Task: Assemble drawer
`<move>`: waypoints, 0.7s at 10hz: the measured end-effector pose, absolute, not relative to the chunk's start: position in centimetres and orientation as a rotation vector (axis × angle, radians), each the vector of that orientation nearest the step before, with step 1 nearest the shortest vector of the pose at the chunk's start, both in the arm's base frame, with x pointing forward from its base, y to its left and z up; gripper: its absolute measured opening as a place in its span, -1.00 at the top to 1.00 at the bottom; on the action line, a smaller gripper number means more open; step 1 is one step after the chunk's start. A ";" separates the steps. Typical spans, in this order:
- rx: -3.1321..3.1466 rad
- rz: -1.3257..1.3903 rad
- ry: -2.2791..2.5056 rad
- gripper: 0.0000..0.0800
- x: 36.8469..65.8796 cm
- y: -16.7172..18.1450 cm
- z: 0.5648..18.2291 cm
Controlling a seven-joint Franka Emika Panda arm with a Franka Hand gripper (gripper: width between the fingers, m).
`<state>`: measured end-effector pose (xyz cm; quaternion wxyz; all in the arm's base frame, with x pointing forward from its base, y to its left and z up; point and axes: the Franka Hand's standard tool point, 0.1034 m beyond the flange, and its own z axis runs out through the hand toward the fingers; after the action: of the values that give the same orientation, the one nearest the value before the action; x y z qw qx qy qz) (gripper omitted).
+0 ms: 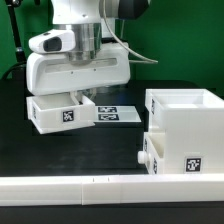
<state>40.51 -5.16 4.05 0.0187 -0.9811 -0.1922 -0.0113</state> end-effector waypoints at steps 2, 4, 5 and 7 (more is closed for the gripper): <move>-2.984 -0.039 -0.874 0.89 40.6 -5.2 4.1; -2.839 -0.043 -1.301 0.89 42.1 -5.6 4.6; -2.769 -0.050 -1.461 0.89 43.4 -5.8 4.9; -2.602 -0.050 -1.777 0.89 45.3 -5.6 5.3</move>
Offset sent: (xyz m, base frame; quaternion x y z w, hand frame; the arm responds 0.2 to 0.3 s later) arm 0.0358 -0.0015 0.0134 0.0164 0.0086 -0.3394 0.9404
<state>45.28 -5.57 5.35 -0.0048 -0.8257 -0.5638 -0.0158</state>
